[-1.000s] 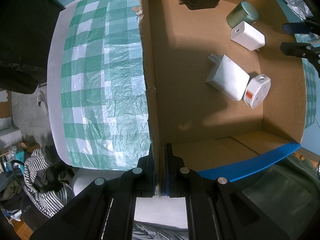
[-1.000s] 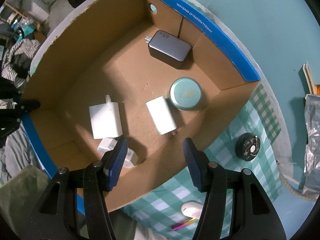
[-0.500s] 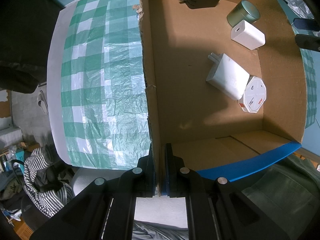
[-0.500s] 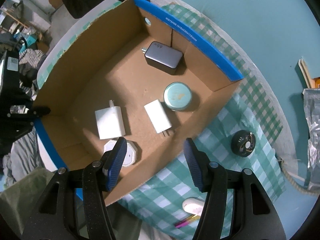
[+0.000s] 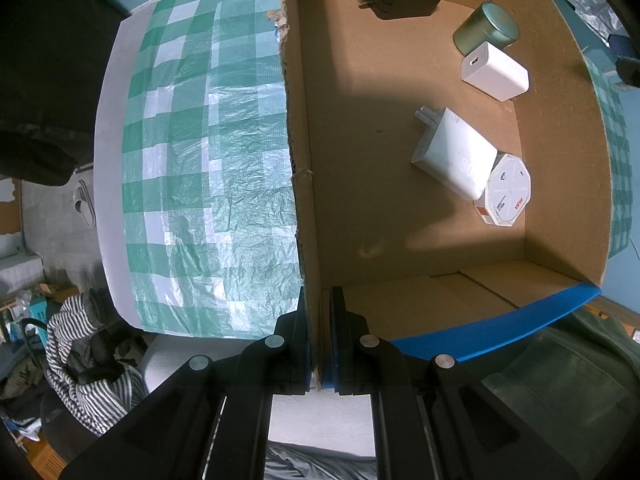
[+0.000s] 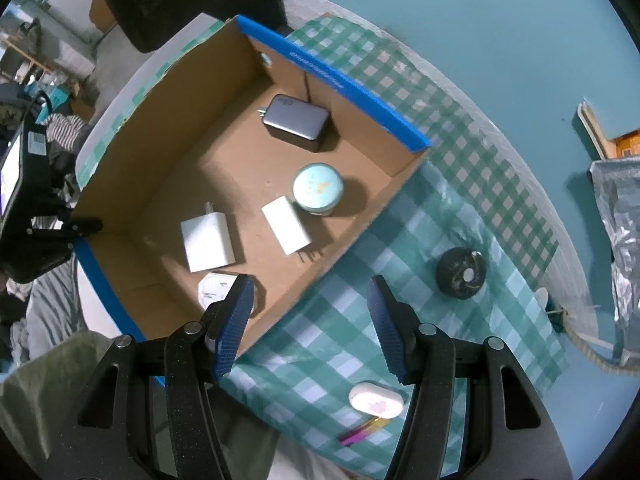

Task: Organize rigid objects
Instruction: 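Move the right tool back over the black round fan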

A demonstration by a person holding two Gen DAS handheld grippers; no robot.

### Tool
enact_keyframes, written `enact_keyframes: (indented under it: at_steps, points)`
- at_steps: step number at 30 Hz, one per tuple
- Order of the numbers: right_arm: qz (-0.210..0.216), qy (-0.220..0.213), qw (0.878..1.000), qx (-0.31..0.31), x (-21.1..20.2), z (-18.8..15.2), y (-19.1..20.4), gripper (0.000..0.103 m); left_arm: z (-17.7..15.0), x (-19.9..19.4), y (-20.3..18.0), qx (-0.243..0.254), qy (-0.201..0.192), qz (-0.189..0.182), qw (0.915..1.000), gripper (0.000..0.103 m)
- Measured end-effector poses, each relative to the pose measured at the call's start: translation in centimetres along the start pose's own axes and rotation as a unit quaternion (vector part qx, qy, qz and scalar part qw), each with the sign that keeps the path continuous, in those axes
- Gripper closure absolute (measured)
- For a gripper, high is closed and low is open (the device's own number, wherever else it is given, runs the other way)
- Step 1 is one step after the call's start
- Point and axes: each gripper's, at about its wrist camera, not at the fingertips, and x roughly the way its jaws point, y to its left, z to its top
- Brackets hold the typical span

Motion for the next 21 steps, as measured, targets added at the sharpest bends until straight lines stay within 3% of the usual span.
enact_keyframes:
  at_steps: [6,10,14,21]
  points:
    - [-0.005,-0.002,1.0,0.023,-0.6,-0.4,-2.2,0.043,0.1,-0.1,0.1,0.003,0.0,0.003,1.0,0.096]
    - [-0.013,0.0,0.999,0.047,-0.5,-0.8,-4.1,0.035,0.2,-0.2,0.1,0.001,0.0,0.003,1.0,0.096]
    - [-0.021,0.007,0.997,0.077,0.1,-0.9,-6.8,0.034,0.2,-0.2,0.1,0.001,0.0,0.003,1.0,0.096]
    - [-0.02,0.028,0.986,0.163,2.7,-1.2,-12.7,0.032,0.2,-0.3,0.1,0.0,0.001,0.002,1.0,0.096]
